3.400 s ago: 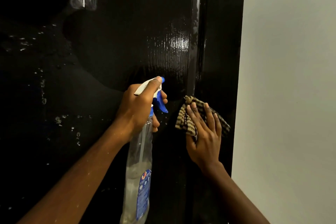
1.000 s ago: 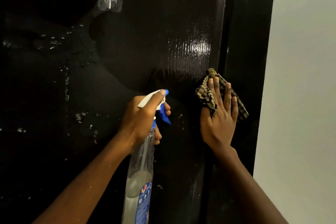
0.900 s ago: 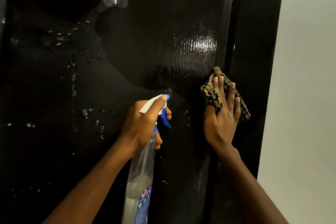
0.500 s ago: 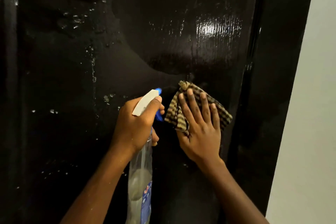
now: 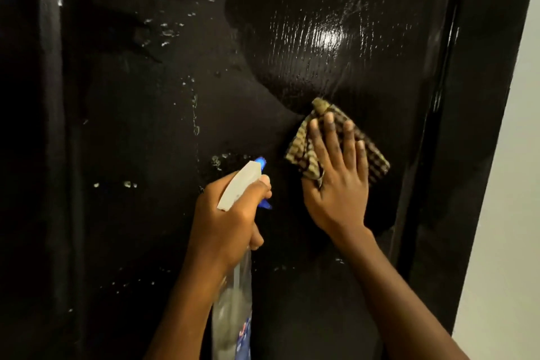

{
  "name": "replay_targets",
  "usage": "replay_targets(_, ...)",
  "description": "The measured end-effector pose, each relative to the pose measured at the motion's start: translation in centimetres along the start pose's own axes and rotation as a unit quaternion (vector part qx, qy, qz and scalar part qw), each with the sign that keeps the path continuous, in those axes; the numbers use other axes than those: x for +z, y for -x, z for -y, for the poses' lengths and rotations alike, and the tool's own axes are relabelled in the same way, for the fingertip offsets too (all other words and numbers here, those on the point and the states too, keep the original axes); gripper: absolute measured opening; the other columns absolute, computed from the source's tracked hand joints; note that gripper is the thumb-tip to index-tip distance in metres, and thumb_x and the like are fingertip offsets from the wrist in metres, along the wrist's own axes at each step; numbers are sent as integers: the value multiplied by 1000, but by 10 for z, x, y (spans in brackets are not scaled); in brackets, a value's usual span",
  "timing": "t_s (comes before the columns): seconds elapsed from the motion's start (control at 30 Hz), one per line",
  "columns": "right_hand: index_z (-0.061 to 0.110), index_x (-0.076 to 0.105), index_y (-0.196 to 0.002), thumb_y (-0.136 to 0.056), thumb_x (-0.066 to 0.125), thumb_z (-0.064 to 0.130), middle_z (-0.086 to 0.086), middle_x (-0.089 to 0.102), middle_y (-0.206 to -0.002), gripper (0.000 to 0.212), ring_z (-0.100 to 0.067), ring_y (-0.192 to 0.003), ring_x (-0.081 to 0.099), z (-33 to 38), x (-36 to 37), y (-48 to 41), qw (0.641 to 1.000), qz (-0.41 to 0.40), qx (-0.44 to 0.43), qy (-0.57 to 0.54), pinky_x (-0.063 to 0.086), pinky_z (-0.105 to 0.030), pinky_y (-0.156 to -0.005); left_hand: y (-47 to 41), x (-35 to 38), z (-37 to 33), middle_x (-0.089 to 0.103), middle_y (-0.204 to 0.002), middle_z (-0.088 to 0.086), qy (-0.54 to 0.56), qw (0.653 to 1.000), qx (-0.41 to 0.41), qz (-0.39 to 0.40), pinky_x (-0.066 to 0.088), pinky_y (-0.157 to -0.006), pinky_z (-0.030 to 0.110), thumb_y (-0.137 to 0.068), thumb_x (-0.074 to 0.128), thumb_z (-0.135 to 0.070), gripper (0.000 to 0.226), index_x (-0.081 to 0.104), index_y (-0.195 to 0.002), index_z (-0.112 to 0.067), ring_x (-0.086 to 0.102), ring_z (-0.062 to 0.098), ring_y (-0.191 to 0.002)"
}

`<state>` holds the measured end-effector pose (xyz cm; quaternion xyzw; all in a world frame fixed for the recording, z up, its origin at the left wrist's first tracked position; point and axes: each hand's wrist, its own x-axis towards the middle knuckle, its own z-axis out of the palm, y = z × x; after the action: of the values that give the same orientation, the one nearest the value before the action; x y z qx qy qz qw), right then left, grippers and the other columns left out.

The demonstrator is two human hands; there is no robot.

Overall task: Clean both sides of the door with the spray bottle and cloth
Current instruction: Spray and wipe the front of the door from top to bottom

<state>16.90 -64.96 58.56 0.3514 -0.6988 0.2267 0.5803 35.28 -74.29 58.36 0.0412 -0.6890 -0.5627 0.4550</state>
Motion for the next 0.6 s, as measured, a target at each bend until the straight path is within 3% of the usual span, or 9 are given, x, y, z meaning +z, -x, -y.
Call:
replay_targets(0.07,31,19,-160,-98,29,50,5,8,-168,65,-23,-157,5,-7,6,38,998,22,-51,16,6,-43,-126,-4,-6,1,73,-81,1,-4,1000,-6,13,47,-45,32,-94,59,-30,23,70,-84,-13,52,21,-37)
replay_targets(0.13,29,20,-160,-95,35,48,4,10,-168,69,-23,-157,6,-27,8,66,999,29,-35,21,7,-45,-126,-6,-12,2,74,-84,1,-9,1000,-2,24,46,-44,31,-97,54,-30,28,69,-83,-10,51,22,-36)
replay_targets(0.27,26,18,-160,-90,37,37,3,9,-169,74,-22,-156,2,-43,0,49,990,-14,141,-18,6,-48,-126,-6,-26,5,74,-80,3,-34,998,3,46,47,-42,31,-99,49,-38,39,69,-81,-9,52,25,-35)
replay_targets(0.37,27,14,-162,-91,32,38,3,6,-170,74,-20,-157,-3,-23,-7,3,977,-46,201,-49,2,-46,-126,-7,-35,7,74,-75,2,-48,998,4,48,46,-43,29,-98,49,-39,41,70,-81,-8,53,25,-35)
replay_targets(0.47,27,16,-161,-93,31,42,2,8,-170,71,-22,-157,0,4,-6,-26,987,-45,152,-41,3,-45,-126,-8,-44,8,67,-57,-3,-66,997,7,37,45,-43,27,-100,46,-37,43,68,-80,-6,51,22,-34)
replay_targets(0.6,26,20,-161,-98,29,48,1,9,-168,67,-25,-157,4,43,6,-16,1000,-7,22,-15,5,-43,-126,-10,-56,12,71,-75,6,-60,998,3,17,44,-42,25,-99,45,-39,44,66,-79,-6,50,24,-35)
